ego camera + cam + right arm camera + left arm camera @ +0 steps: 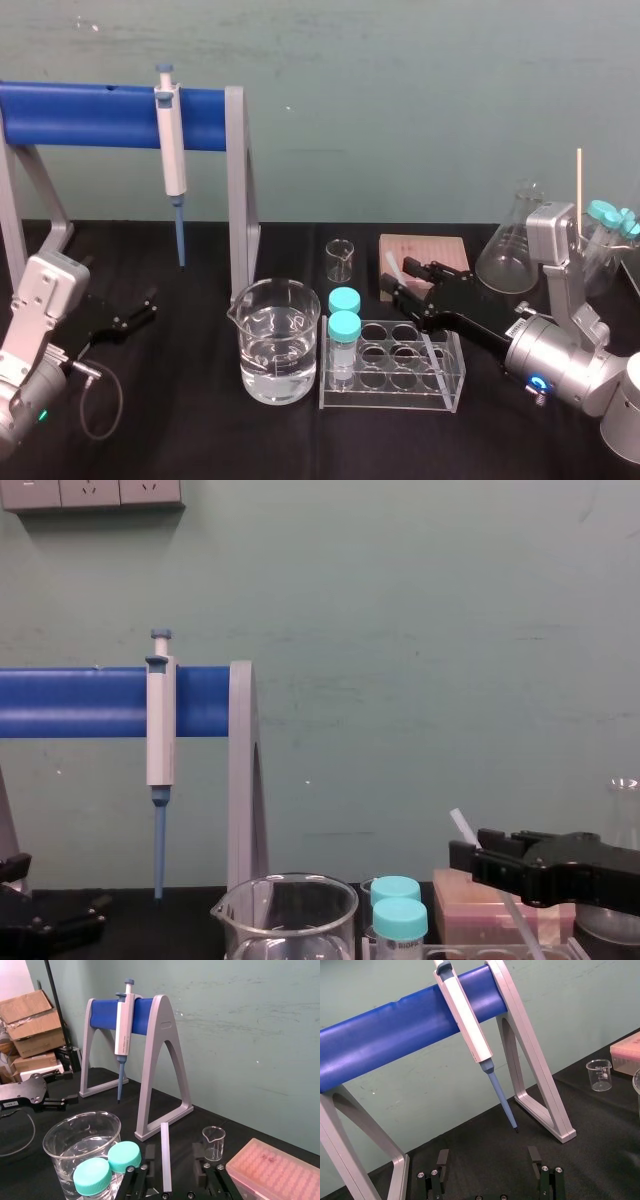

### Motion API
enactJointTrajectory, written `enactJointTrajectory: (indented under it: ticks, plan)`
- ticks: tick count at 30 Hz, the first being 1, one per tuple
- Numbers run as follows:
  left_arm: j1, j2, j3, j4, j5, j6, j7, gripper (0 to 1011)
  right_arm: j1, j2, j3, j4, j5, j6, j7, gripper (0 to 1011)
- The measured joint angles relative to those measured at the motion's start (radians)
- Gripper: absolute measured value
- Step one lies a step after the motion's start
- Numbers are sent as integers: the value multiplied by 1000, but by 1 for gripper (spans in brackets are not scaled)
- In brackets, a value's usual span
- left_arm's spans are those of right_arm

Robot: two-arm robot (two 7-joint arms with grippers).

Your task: Pick up the stirring rod with one hand, then place it down.

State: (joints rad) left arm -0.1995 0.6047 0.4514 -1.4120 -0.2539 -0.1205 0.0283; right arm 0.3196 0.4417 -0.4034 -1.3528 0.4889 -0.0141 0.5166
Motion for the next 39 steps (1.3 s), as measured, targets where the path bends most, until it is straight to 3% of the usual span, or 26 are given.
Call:
enactJointTrajectory:
  ticks: [13,27,39]
  plan:
    - [0,0,0,0,0,0,0,1000,0,0,0,0,0,0,0,82]
    - [0,0,0,0,0,0,0,1000,0,0,0,0,-1,-2,0,70]
    - [0,0,0,0,0,0,0,1000,-15,-4,29,-48,-46,-106,-13,70]
